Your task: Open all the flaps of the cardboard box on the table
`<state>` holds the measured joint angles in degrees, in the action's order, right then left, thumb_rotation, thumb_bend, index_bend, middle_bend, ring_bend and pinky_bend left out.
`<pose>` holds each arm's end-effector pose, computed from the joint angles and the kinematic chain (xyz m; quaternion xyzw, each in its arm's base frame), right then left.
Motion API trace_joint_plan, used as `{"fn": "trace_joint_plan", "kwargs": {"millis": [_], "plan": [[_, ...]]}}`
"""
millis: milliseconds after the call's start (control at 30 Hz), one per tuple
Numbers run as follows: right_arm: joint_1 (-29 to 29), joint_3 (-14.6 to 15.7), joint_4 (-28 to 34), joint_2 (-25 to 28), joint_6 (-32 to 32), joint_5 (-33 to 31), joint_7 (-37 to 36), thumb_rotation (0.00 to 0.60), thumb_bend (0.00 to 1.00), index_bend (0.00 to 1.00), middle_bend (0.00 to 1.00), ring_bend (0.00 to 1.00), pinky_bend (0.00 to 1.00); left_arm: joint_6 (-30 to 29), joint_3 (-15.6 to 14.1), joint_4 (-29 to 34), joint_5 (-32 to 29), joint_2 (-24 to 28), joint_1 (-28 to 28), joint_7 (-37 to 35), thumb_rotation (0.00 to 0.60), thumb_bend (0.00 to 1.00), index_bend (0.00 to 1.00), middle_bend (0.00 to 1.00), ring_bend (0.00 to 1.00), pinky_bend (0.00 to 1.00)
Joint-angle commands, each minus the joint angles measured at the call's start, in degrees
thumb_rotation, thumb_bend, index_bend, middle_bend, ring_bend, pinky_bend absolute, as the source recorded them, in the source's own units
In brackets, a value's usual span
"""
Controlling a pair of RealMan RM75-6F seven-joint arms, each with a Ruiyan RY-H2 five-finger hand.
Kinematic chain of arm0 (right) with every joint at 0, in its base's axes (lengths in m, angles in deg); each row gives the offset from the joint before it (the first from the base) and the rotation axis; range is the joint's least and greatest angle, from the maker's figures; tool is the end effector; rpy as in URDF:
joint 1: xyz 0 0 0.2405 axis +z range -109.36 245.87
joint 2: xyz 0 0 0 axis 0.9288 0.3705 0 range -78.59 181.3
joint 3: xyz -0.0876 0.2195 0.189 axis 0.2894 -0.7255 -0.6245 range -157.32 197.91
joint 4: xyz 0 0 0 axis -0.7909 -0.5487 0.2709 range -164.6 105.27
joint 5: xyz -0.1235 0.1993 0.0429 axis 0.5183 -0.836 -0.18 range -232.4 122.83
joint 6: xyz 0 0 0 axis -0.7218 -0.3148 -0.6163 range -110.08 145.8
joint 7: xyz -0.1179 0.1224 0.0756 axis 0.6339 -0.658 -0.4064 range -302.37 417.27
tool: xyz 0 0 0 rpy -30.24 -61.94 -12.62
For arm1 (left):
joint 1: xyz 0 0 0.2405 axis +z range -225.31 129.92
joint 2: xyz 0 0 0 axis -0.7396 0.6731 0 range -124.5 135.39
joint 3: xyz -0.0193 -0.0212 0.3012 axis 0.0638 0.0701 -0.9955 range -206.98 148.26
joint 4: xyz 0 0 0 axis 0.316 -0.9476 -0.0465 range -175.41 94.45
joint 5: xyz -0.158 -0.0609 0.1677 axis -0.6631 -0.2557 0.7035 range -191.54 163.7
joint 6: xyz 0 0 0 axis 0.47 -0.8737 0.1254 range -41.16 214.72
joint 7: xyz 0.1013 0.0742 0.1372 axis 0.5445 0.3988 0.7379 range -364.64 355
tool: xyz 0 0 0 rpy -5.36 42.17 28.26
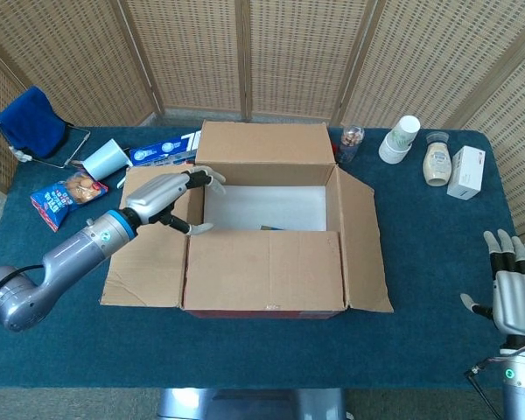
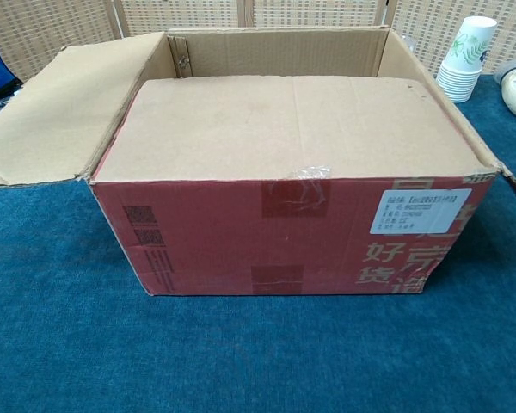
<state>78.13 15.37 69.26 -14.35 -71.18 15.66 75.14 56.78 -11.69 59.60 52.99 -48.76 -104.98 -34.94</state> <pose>-0.3539 -0.2604 0.1632 0.5460 -0.3588 0.3308 0.6810 -0.0592 0.4675 0.1099 -0.7053 -0.5259 -0.4188 0.2250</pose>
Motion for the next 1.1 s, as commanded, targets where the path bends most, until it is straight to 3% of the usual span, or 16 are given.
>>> {"fn": "trace_joint_plan", "kwargs": {"millis": [33,233,467,600,867,1100], "plan": [[-0.2,0.9,-2.3,0.0,-0.6,5.7,-3.3,0.6,0.0,0.08,0.05,0.0,0.06,2.1,0.0,-0.5,-3.5,-1.2,-2.3,2.5,0.494,0.11,0.27,0.2,0.12,0.19],[-0.8,2.5,-5.5,-0.9,-2.6,13.0,-5.1,0.6,0.0,0.09,0.05,0.0,0.06,4.8,-0.8,-2.2,-10.1,-2.4,-5.8,5.8,0.491,0.1,0.27,0.2,0.12,0.2],[-1.7,3.4,-5.1,-0.7,-2.7,16.0,-5.0,0.6,0.0,0.1,0.06,0.0,0.06,6.9,-3.0,-4.6,-17.3,-4.5,-10.5,10.0,0.489,0.1,0.24,0.2,0.13,0.22],[-2.3,3.4,-3.8,-0.5,-1.7,15.3,-7.9,0.6,0.0,0.11,0.07,0.0,0.06,9.9,-5.4,-6.9,-21.9,-6.0,-14.1,12.0,0.487,0.1,0.22,0.2,0.13,0.21],[-2.8,2.7,-3.2,-0.4,-0.8,15.0,-9.4,0.6,0.0,0.1,0.07,0.0,0.06,10.4,-9.0,-7.7,-28.6,-6.8,-19.1,14.4,0.485,0.1,0.19,0.13,0.05,0.16],[-2.8,2.2,-3.5,-0.2,0.2,15.1,-11.1,0.6,0.0,0.1,0.07,0.0,0.06,9.4,-13.1,-6.9,-34.9,-7.3,-23.8,17.6,0.49,0.2,0.16,0.1,0.05,0.19]]}}
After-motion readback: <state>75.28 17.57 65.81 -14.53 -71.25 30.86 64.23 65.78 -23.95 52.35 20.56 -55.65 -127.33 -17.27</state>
